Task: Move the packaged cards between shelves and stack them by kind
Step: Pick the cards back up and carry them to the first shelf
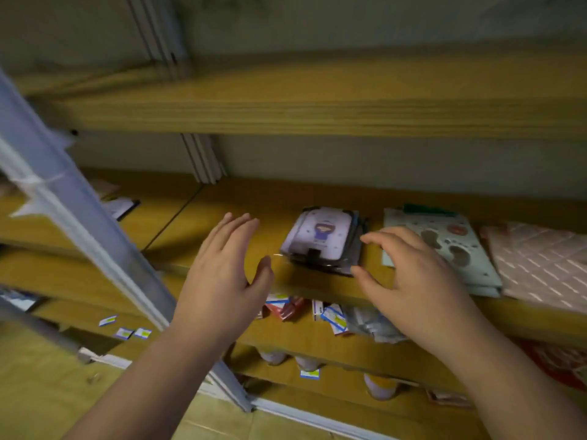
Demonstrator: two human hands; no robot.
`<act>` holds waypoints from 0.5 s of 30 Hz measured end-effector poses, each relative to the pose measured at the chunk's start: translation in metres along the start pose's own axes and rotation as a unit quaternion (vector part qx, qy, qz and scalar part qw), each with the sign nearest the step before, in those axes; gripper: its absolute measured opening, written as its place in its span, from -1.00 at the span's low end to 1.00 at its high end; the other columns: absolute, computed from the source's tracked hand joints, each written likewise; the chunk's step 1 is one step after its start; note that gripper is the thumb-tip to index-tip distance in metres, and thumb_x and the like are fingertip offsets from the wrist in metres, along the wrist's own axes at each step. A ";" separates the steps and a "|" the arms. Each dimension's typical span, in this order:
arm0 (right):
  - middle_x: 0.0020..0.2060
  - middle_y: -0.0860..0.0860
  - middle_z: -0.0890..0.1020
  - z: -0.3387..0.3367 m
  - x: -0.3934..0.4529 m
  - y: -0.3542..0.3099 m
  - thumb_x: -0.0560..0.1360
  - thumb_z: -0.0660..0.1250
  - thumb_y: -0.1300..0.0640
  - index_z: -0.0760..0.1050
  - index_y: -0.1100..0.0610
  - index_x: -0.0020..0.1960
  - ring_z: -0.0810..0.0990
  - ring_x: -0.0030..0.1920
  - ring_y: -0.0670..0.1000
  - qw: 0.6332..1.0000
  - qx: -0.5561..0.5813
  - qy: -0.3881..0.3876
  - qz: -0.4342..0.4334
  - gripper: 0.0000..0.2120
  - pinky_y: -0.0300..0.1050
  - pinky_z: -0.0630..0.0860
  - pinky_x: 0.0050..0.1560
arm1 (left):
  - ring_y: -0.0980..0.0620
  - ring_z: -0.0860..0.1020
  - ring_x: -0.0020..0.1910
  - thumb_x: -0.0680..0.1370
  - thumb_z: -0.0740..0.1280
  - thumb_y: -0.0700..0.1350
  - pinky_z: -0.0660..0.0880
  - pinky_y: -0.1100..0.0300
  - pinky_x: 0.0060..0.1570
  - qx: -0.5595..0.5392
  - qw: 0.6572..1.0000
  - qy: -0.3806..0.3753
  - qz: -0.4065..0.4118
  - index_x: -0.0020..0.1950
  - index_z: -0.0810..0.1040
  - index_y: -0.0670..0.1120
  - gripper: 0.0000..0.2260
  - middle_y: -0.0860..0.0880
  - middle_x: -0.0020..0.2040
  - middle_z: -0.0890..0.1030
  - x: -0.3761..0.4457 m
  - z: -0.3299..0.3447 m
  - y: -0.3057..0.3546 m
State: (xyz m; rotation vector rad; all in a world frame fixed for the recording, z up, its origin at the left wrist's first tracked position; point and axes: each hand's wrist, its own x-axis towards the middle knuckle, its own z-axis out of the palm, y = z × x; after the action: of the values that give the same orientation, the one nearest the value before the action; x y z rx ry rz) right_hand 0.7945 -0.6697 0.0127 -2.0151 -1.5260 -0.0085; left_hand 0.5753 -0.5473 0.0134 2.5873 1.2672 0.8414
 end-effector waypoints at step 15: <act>0.15 -0.34 0.34 0.163 0.011 -0.279 0.50 0.33 -0.18 0.40 -0.17 0.35 0.34 0.19 -0.26 0.993 0.047 -0.072 -0.081 -0.56 -0.28 0.34 0.12 | 0.12 0.21 0.53 0.55 0.26 0.08 0.34 0.11 0.40 0.006 0.997 0.036 -0.063 0.52 0.36 -0.01 -0.47 0.07 0.54 0.33 -0.092 -0.144 -0.261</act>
State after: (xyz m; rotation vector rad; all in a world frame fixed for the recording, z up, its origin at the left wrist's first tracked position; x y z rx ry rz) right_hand 0.4978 -0.5412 0.0102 -1.8470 -1.7429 0.1440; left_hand 0.2735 -0.4679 0.0022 2.4755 1.4413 0.9144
